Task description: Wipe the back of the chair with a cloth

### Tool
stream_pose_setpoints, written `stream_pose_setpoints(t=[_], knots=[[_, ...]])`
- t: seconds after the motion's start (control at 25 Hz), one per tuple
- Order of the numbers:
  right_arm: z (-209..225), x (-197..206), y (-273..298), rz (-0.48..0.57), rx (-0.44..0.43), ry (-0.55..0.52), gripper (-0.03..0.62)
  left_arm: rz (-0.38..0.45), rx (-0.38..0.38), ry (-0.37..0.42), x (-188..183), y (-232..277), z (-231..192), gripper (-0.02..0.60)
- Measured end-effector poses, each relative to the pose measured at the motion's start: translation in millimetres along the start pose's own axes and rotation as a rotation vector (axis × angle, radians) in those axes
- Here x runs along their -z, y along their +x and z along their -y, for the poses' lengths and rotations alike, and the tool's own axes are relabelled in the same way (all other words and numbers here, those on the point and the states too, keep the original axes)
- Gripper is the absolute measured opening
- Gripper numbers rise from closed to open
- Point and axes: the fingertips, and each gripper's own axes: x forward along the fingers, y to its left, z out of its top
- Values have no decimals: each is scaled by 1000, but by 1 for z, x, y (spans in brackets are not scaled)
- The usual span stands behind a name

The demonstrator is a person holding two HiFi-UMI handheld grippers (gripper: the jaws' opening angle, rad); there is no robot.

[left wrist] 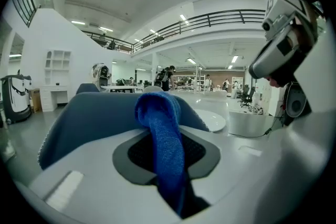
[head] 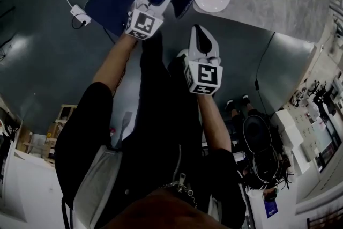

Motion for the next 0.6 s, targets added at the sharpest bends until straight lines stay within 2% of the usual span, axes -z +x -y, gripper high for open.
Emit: stream_pose_setpoints(t=[0.4,0.52,0.6], knots=[[-3,9,5,-28,-16,11,0,-10,-199,26,1,-25,-102,87],[-7,8,6,-29,-23,10,0,-16,-280,5,5,-30,-133,87],[-9,8,7,-33,-26,8,0,-10,-359,-38,8,-37,-160,87]])
